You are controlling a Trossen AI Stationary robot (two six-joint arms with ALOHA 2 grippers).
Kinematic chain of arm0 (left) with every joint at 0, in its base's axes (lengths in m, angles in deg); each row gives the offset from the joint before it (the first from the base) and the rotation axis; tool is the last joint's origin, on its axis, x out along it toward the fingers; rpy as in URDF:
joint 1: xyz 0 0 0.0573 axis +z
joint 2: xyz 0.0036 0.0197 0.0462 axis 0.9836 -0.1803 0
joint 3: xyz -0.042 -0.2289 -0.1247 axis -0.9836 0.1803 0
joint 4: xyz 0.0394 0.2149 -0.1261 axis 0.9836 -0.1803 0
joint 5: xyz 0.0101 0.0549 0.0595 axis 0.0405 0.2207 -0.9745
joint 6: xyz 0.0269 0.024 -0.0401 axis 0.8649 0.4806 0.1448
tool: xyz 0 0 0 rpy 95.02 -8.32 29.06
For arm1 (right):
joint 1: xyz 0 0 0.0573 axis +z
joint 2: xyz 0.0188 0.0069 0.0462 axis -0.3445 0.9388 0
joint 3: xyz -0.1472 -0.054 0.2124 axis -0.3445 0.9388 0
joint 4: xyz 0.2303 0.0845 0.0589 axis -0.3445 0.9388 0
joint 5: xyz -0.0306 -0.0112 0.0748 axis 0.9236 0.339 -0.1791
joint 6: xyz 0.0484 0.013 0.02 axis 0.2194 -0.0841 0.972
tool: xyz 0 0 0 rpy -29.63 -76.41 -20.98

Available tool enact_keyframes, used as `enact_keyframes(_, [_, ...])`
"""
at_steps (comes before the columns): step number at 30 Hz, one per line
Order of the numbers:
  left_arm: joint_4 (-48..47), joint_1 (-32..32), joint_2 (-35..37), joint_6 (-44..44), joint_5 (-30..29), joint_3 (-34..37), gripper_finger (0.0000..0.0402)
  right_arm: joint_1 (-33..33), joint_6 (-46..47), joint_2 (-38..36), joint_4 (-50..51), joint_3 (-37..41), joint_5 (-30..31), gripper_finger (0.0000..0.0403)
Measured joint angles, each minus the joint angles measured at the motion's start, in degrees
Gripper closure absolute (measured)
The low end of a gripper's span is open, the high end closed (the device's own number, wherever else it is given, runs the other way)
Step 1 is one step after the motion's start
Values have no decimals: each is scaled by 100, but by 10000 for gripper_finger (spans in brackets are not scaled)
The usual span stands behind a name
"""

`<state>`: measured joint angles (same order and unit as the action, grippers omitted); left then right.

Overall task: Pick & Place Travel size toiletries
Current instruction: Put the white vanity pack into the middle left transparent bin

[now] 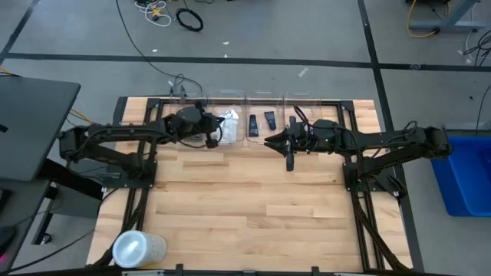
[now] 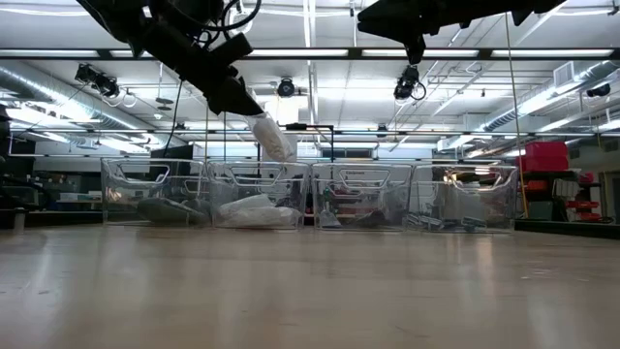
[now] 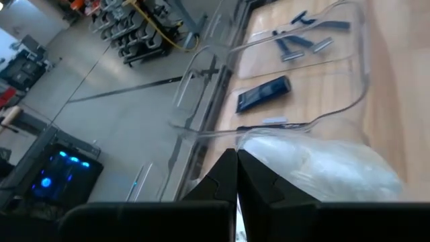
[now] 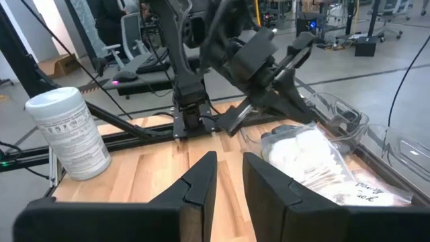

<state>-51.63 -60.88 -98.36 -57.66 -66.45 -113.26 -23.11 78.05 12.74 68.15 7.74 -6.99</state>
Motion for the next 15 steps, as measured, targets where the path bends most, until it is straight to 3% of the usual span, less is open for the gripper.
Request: enact_keyframes(15, [168,870,-2,-97,514,-2,398,-2,0,0,2,0,102,324])
